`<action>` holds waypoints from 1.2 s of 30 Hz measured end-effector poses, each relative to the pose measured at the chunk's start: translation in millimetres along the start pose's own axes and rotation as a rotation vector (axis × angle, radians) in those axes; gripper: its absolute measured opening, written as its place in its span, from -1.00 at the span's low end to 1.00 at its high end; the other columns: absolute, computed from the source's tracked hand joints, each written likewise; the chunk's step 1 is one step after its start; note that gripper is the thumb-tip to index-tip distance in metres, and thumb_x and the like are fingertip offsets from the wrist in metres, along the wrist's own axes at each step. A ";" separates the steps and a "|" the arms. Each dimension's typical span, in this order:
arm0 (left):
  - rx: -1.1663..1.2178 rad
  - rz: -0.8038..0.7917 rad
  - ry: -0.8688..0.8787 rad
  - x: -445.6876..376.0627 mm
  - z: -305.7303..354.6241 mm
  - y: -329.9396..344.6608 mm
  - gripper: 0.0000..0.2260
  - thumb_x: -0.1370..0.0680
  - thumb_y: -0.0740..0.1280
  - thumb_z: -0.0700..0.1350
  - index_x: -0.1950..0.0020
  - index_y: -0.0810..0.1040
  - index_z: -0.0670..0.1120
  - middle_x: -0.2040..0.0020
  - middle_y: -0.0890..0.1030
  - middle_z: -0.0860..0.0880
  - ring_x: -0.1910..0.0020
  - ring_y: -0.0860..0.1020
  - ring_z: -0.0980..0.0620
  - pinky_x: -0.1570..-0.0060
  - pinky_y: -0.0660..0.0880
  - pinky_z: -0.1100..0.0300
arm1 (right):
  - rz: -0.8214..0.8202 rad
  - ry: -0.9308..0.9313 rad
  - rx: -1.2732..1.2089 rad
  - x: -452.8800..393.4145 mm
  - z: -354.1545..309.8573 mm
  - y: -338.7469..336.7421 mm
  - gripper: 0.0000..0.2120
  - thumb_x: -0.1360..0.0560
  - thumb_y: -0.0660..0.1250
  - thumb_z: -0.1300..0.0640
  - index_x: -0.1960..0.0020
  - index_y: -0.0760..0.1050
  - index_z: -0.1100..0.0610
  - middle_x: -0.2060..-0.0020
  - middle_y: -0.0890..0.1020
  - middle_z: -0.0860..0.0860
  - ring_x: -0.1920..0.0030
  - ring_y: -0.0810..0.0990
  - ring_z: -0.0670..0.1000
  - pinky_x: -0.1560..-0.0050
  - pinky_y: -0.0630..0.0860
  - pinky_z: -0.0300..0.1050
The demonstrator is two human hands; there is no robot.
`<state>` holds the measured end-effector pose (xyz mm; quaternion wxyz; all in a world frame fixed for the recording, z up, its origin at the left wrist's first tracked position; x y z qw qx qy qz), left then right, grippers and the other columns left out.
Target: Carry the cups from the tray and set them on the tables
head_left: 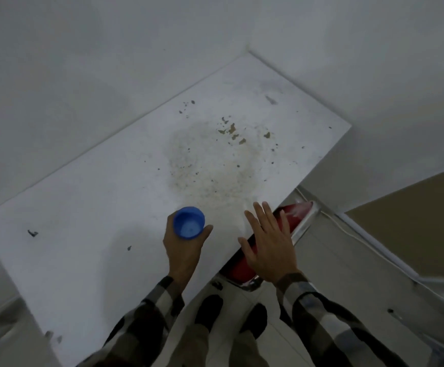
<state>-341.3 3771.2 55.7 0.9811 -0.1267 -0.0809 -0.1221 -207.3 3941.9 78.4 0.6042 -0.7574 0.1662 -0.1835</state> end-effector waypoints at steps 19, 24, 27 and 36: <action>0.076 0.030 0.007 -157.0 -7.7 109.0 -0.37 -0.39 0.67 -0.11 -0.37 0.49 -0.13 -0.22 0.64 -0.06 -0.09 0.61 0.01 -0.14 0.45 0.41 | 0.022 0.016 -0.043 -0.9 5.3 8.9 -0.35 -0.61 0.13 -0.31 -0.59 0.30 0.01 -0.64 0.23 0.03 -0.67 0.07 0.05 -0.59 0.13 0.32; 0.049 0.014 0.015 -162.1 -12.0 109.6 -0.35 -0.39 0.67 -0.07 -0.39 0.47 -0.13 -0.26 0.63 -0.10 -0.16 0.61 -0.08 -0.25 0.52 0.21 | 0.021 0.016 -0.044 -1.2 6.0 8.7 -0.36 -0.61 0.13 -0.31 -0.58 0.32 0.01 -0.63 0.25 0.03 -0.67 0.07 0.04 -0.58 0.14 0.31; 0.016 -0.026 0.014 -162.9 -13.4 107.9 -0.35 -0.41 0.66 -0.05 -0.40 0.44 -0.12 -0.24 0.62 -0.08 -0.14 0.62 -0.07 -0.37 0.52 -0.07 | 0.004 0.025 -0.057 -1.8 4.5 8.0 -0.35 -0.62 0.11 -0.32 -0.59 0.31 0.00 -0.63 0.26 0.02 -0.66 0.08 0.05 -0.58 0.16 0.32; -0.110 -0.039 -0.096 -124.0 -27.6 91.1 -0.13 -0.48 0.59 0.05 -0.66 0.19 -0.01 -0.61 0.38 -0.03 -0.55 0.41 -0.09 -0.56 0.30 -0.13 | -0.022 0.026 -0.078 -2.8 2.1 6.5 -0.35 -0.61 0.13 -0.32 -0.60 0.27 -0.03 -0.64 0.22 -0.01 -0.67 0.04 0.03 -0.58 0.13 0.29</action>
Point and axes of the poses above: each hand's wrist, its own x-axis away from the middle knuckle, its own y-axis out of the palm, z = x × y, the point moved 1 cm from there along -x, towards the middle knuckle
